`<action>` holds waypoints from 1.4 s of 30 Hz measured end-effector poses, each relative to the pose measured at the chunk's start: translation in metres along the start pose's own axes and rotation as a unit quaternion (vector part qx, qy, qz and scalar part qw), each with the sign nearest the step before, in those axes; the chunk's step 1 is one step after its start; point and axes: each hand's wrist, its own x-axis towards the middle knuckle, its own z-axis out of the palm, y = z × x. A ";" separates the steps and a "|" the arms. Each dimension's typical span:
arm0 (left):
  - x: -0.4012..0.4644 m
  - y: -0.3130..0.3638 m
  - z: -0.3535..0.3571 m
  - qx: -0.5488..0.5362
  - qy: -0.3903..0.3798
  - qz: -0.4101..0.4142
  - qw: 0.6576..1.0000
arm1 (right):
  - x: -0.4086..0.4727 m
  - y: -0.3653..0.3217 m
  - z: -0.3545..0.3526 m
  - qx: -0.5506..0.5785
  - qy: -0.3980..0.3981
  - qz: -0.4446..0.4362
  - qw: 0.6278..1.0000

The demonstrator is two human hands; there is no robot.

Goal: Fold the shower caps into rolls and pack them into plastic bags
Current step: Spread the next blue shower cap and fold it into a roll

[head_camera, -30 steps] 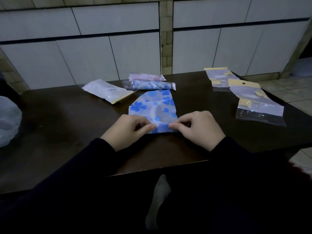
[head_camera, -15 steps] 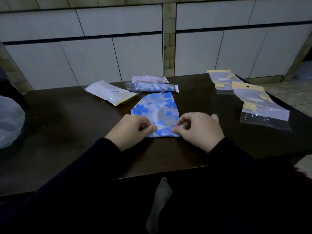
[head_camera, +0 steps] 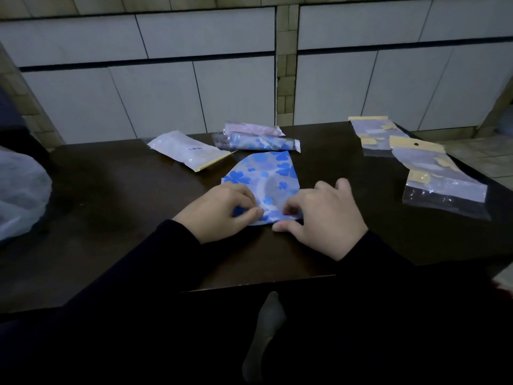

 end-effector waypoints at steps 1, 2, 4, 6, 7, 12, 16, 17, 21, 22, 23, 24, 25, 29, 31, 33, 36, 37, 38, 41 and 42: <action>-0.001 0.000 -0.002 0.003 -0.004 0.002 1.000 | 0.001 -0.001 -0.001 -0.004 -0.012 -0.004 1.000; -0.002 -0.001 -0.003 0.000 -0.007 0.002 1.000 | 0.002 -0.002 -0.002 -0.003 -0.024 -0.005 1.000; -0.005 -0.002 -0.005 -0.021 -0.012 -0.005 1.000 | 0.004 -0.003 -0.001 0.013 -0.035 0.001 0.999; -0.006 -0.004 -0.004 -0.036 -0.009 -0.015 0.999 | 0.005 -0.004 0.003 0.031 -0.028 0.012 0.999; -0.005 -0.005 -0.003 -0.033 0.000 -0.017 0.999 | 0.005 -0.004 0.005 0.037 -0.019 0.017 0.999; 0.001 -0.004 0.002 -0.036 0.018 -0.081 0.996 | 0.015 -0.004 0.011 0.078 -0.034 0.052 0.995; 0.003 -0.005 -0.002 -0.054 0.004 -0.148 0.988 | 0.028 -0.001 0.010 0.117 -0.094 0.099 0.984; 0.003 -0.006 -0.002 -0.046 0.001 -0.156 0.987 | 0.030 0.001 0.010 0.131 -0.099 0.112 0.980; 0.007 -0.010 -0.003 -0.031 -0.010 -0.177 0.984 | 0.033 0.003 0.011 0.126 -0.095 0.118 0.980; 0.008 -0.011 -0.004 -0.034 -0.016 -0.184 0.982 | 0.034 0.003 0.011 0.110 -0.090 0.115 0.983; 0.010 -0.013 -0.004 -0.038 -0.020 -0.191 0.981 | 0.036 0.003 0.012 0.096 -0.085 0.113 0.985; 0.012 -0.014 -0.004 -0.042 -0.022 -0.197 0.979 | 0.037 0.002 0.013 0.085 -0.079 0.112 0.987; 0.013 -0.015 -0.004 -0.042 -0.022 -0.201 0.978 | 0.038 0.001 0.014 0.072 -0.075 0.110 0.989; 0.015 -0.017 -0.005 -0.025 -0.010 -0.158 0.987 | 0.047 0.001 0.016 0.017 -0.084 0.073 0.994; 0.014 -0.020 -0.007 -0.046 0.006 -0.123 0.991 | 0.054 0.003 0.012 -0.001 -0.130 0.046 0.990; 0.013 -0.026 -0.007 -0.055 0.012 -0.105 0.993 | 0.062 0.004 0.006 -0.037 -0.169 0.005 0.985; 0.015 -0.033 -0.003 -0.050 0.006 -0.071 0.996 | 0.070 0.002 0.003 -0.079 -0.148 -0.059 0.984; 0.017 -0.036 -0.003 -0.046 0.006 -0.057 0.997 | 0.069 0.001 0.005 -0.077 -0.130 -0.071 0.986; 0.018 -0.039 -0.003 -0.040 0.008 -0.046 0.998 | 0.067 0.001 0.008 -0.070 -0.108 -0.076 0.989; 0.024 -0.050 -0.004 -0.023 0.020 -0.027 0.999 | 0.058 0.010 0.026 -0.035 0.006 -0.090 0.995; 0.027 -0.052 -0.003 -0.023 0.023 -0.023 0.999 | 0.056 0.015 0.031 -0.026 0.044 -0.103 0.993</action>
